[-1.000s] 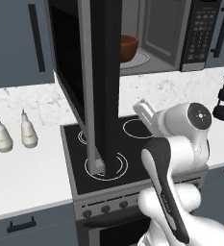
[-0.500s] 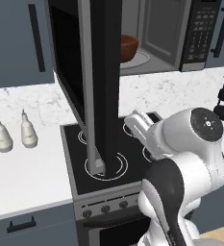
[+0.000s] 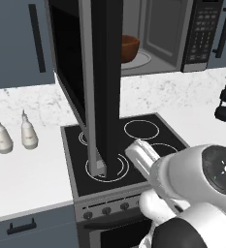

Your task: Pick the broccoli from the sink and place it in the bowl. Then pick the bowl and place it in the microwave. Then close the microwave door and press the start button.

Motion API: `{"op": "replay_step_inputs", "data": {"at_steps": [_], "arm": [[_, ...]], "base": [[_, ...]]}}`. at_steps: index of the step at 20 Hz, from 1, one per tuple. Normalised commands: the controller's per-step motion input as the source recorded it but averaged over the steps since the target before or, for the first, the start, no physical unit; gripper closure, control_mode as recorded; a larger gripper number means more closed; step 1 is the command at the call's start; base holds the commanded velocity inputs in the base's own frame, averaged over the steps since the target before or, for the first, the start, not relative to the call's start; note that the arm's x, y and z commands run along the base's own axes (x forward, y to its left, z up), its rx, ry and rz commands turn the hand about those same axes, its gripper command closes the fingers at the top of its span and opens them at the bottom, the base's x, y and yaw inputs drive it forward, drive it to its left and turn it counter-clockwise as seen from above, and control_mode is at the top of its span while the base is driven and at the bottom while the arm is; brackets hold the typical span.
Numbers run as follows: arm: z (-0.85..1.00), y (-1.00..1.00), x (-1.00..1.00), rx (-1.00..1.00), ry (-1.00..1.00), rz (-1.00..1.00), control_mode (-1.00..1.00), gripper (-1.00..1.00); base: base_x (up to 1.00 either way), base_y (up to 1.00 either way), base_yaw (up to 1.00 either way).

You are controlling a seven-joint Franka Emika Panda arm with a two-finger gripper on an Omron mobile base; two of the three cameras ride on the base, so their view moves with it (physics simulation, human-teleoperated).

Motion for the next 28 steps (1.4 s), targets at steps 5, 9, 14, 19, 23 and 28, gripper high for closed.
{"op": "replay_step_inputs", "data": {"at_steps": [5, 9, 14, 19, 23, 28], "arm": [[-0.41, 0.85, -0.70, 0.00, -0.13, -0.01, -1.00, -1.00], [-0.13, 1.00, -0.44, 0.00, -0.12, -0.04, -1.00, -1.00], [-0.02, 1.00, -0.35, -0.01, -0.15, -0.09, -1.00, -1.00], [0.00, 1.00, -0.48, -0.03, -0.23, -0.10, -1.00, -1.00], [0.00, 1.00, 0.86, -0.06, -0.03, -0.33, -1.00, -1.00], [0.01, 0.98, 1.00, -0.03, 0.00, -0.43, -1.00, -1.00]], "base": [[0.00, 0.00, 0.00], [0.00, 0.00, 0.00], [0.00, 0.00, 0.00], [0.00, 0.00, 0.00], [0.00, 0.00, 0.00], [0.00, 0.00, 0.00]]}}
